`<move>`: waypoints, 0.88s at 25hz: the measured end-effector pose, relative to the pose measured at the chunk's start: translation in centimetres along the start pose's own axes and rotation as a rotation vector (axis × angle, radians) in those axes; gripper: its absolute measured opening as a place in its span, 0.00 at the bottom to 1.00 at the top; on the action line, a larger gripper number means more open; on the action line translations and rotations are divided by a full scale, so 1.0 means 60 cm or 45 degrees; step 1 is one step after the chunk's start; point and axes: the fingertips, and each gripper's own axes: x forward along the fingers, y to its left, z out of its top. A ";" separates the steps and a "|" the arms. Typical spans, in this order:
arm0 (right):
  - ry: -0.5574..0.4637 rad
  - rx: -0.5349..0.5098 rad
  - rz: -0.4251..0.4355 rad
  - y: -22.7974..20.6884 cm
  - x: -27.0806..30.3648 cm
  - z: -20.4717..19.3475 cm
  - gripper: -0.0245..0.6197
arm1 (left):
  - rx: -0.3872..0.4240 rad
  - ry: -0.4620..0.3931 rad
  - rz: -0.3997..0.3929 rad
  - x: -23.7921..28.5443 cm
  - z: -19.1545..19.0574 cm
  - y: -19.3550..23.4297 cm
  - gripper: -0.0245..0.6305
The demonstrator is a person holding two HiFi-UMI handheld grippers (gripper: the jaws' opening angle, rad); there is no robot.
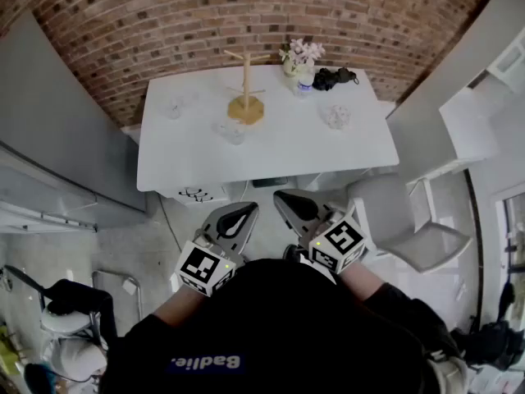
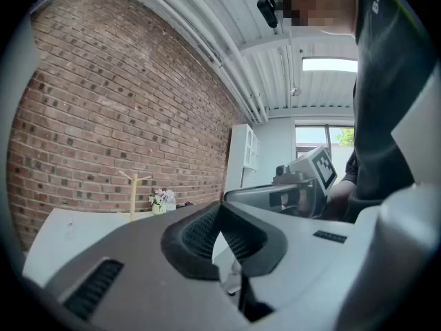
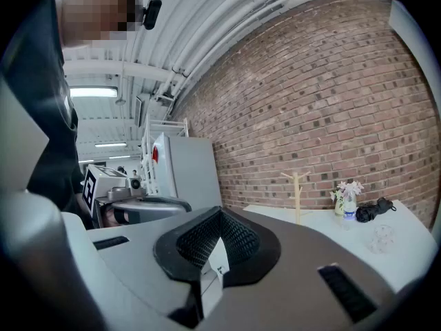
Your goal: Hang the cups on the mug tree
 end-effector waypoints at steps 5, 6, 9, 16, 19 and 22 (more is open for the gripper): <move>-0.008 0.004 0.000 -0.004 -0.001 0.000 0.08 | 0.008 -0.006 -0.012 0.006 0.002 -0.003 0.03; -0.009 0.005 0.000 -0.005 -0.001 0.001 0.08 | 0.011 -0.005 -0.015 0.006 0.002 -0.004 0.03; -0.008 -0.010 0.003 -0.006 -0.002 0.002 0.08 | 0.020 -0.003 -0.024 0.008 0.004 -0.007 0.03; 0.005 0.054 -0.019 -0.013 0.001 0.002 0.08 | 0.043 -0.011 -0.052 0.008 0.008 -0.010 0.03; 0.018 0.078 -0.048 -0.012 0.003 0.000 0.08 | 0.045 -0.019 -0.072 0.000 0.009 -0.010 0.03; 0.011 0.088 -0.075 -0.011 0.001 0.000 0.08 | 0.045 -0.028 -0.084 -0.007 0.007 -0.008 0.03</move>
